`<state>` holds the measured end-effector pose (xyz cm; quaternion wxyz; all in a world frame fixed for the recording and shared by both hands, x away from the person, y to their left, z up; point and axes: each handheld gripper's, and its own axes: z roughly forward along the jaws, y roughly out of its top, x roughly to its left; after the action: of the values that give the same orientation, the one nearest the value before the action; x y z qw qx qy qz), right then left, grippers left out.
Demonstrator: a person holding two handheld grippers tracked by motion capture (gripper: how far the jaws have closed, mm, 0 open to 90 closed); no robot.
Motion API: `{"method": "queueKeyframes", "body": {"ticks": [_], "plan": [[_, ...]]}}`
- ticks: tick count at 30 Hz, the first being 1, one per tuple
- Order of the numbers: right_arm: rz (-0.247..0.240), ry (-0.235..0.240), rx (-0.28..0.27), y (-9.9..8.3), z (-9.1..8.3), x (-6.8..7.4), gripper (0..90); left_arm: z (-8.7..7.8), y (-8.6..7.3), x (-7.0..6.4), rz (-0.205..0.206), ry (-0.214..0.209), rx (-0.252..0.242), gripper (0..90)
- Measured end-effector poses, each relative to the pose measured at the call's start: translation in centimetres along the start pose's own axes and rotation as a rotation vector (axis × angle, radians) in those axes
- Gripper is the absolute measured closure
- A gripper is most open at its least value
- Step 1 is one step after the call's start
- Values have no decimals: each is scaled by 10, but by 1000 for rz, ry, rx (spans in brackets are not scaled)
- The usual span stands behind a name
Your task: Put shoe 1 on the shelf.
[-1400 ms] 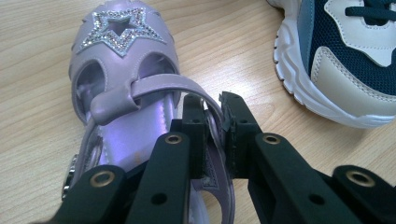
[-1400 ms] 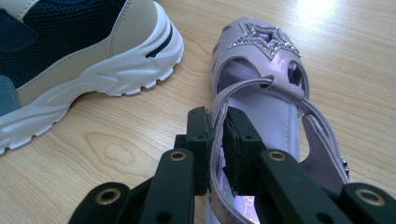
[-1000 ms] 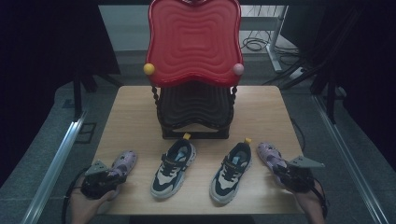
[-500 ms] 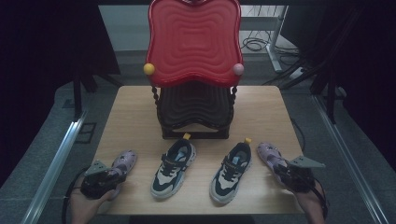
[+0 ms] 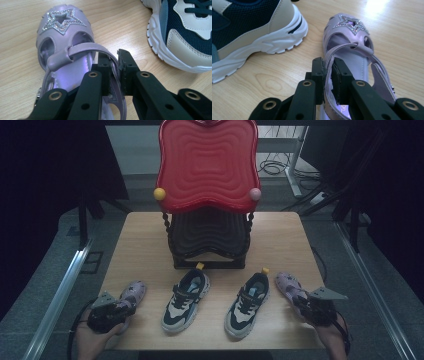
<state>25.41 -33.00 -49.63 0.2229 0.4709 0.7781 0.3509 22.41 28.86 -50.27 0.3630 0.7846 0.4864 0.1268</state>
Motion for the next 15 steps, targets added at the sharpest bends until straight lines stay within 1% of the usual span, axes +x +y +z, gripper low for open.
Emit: {"method": "queueKeyframes", "body": {"ticks": [1,5,8,13,15], "plan": [[0,-5,-5,1,-1,1,816,0,0,0,-4,3,-2,813],[-7,0,-27,4,-5,3,819,-1,0,0,-8,8,-10,815],[-13,13,-38,6,-6,6,823,-3,1,0,-10,22,-20,821],[-16,45,-57,7,-5,9,833,-4,1,0,-19,29,-33,829],[-23,43,-67,9,-6,11,834,-5,1,1,-25,31,-40,831]]}}
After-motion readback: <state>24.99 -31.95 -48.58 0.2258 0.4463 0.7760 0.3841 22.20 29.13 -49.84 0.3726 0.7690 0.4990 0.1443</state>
